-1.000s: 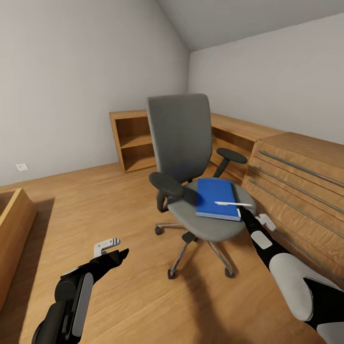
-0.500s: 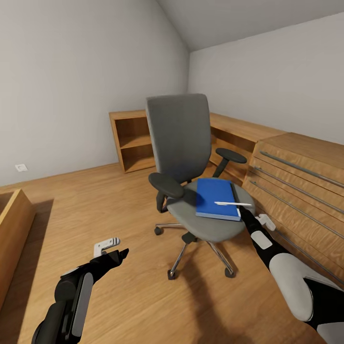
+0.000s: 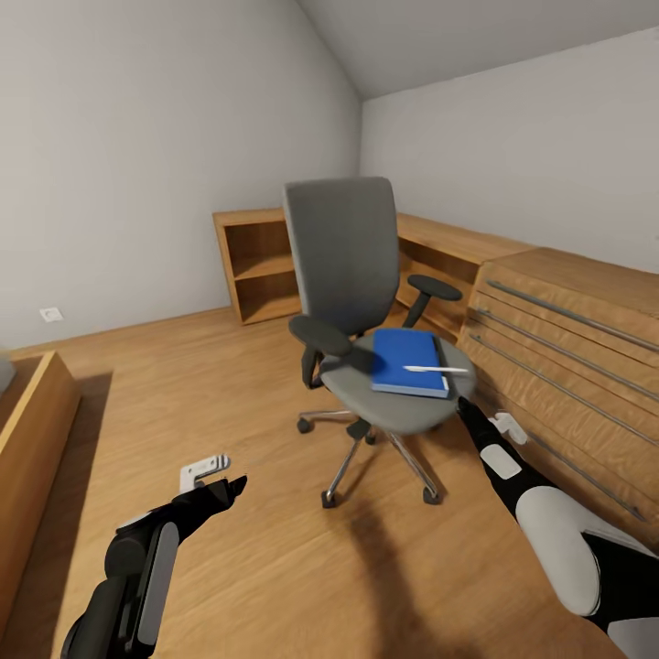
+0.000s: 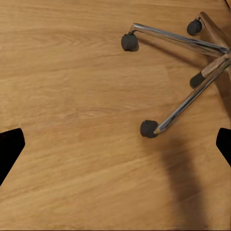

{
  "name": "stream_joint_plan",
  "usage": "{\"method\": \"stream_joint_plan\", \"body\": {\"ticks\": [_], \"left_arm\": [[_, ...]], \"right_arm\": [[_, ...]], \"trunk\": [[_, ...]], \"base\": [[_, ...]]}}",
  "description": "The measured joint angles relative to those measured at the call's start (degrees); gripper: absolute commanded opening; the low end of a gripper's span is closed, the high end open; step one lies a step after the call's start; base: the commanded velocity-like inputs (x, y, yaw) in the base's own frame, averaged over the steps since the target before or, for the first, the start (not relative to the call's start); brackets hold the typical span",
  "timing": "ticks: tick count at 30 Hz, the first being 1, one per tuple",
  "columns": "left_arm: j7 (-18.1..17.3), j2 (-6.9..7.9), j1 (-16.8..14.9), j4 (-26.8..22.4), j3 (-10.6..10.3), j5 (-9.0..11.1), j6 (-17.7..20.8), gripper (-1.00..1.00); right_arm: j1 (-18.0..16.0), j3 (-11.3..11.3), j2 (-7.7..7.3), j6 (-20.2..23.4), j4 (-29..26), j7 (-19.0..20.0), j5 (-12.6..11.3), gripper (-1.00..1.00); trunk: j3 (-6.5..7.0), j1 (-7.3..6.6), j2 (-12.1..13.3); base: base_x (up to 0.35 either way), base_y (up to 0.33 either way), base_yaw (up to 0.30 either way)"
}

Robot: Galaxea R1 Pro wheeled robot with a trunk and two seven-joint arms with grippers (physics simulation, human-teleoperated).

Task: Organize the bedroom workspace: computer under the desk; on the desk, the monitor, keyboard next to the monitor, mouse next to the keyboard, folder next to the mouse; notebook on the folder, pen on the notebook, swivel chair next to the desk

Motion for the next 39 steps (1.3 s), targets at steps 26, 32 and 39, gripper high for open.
{"method": "stream_joint_plan", "body": {"ticks": [26, 32, 39], "left_arm": [[0.17, 0.09, 0.0, -0.11, 0.0, -0.15, 0.01, 1.0], [0.18, 0.09, 0.0, -0.45, 0.0, -0.15, 0.1, 1.0], [0.21, 0.09, 0.0, -0.57, 0.03, -0.17, 0.15, 1.0]], "right_arm": [[5.31, 0.03, 0.04, 5.84, -16.32, 1.23, -0.25, 1.0], [9.15, -0.08, 0.26, 8.44, -24.0, 1.14, -0.35, 1.0], [18.38, -0.12, 2.82, 10.22, -42.17, -0.91, -0.32, 1.0]], "trunk": [[2.43, -0.32, 0.14], [3.76, -0.48, 0.22], [5.31, -0.66, 0.31]], "base": [[-0.091, 0.0, 0.0], [0.0, 0.0, 0.0], [0.0, 0.0, 0.0]]}}
